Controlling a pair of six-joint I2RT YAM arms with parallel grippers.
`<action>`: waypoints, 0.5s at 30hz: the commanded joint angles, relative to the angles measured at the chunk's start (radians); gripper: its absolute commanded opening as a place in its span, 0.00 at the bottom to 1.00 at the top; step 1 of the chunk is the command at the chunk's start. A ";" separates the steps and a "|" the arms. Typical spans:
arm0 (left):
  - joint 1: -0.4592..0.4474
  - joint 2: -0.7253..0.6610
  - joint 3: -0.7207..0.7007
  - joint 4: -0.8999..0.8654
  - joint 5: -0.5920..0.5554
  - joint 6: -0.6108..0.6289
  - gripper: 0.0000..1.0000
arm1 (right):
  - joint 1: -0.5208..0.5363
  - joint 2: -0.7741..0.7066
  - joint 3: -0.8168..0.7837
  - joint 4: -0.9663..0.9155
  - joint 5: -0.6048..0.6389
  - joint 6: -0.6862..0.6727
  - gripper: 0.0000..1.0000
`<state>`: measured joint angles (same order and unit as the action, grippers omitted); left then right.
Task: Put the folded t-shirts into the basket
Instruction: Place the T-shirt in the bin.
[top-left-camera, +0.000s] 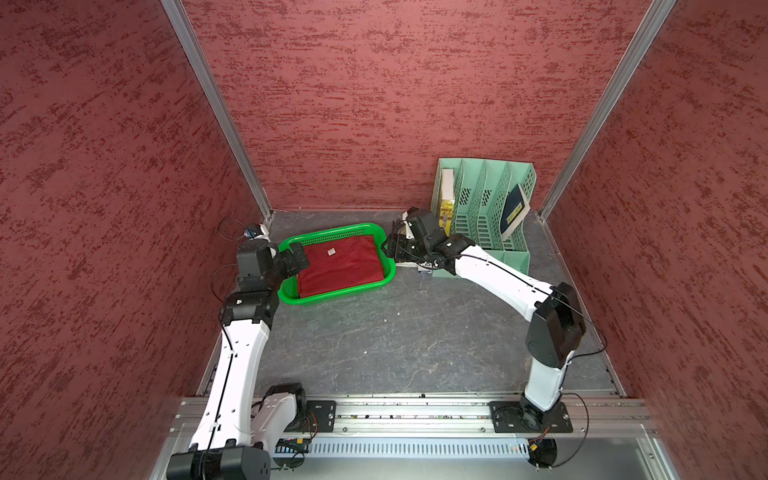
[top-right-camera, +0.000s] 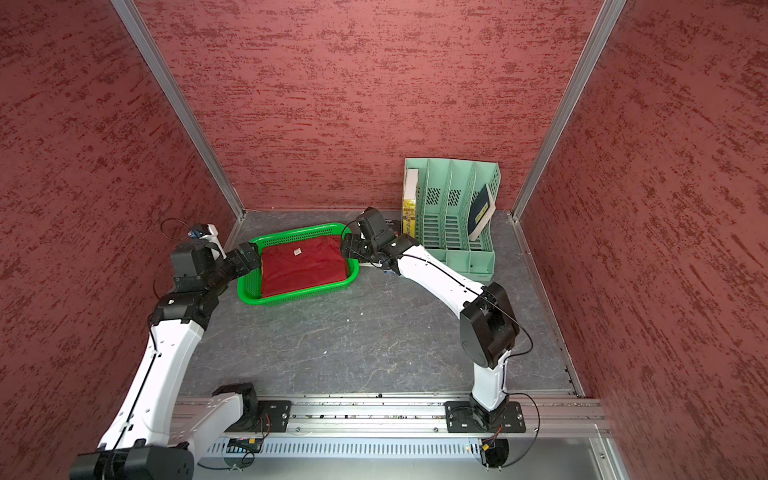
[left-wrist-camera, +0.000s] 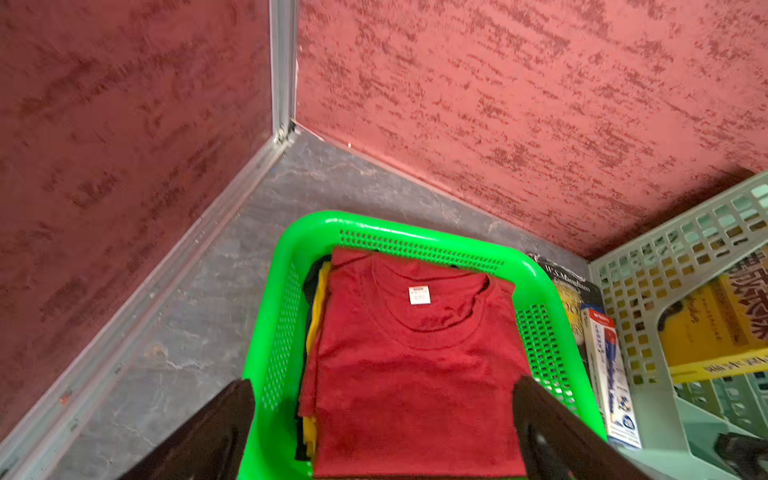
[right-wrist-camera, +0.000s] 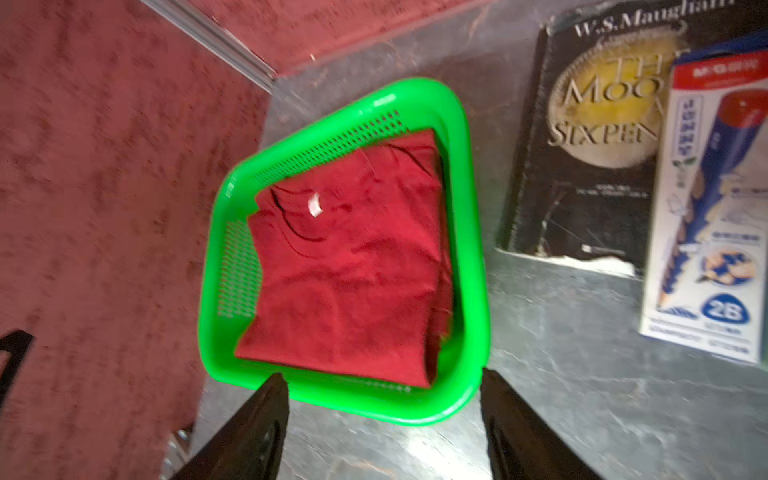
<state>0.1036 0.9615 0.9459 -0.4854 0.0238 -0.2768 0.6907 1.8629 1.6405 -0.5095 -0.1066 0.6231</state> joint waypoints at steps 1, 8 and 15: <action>-0.044 -0.002 -0.072 0.037 0.147 -0.047 1.00 | 0.017 0.035 0.017 -0.180 -0.005 -0.160 0.73; -0.137 0.109 -0.161 0.133 0.269 0.061 0.81 | 0.045 0.220 0.245 -0.389 0.076 -0.166 0.90; -0.137 0.229 -0.138 0.120 0.260 0.087 0.80 | 0.059 0.342 0.392 -0.461 0.087 -0.080 0.98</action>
<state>-0.0338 1.1564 0.7815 -0.3912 0.2867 -0.2165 0.7433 2.1750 1.9820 -0.8955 -0.0658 0.5030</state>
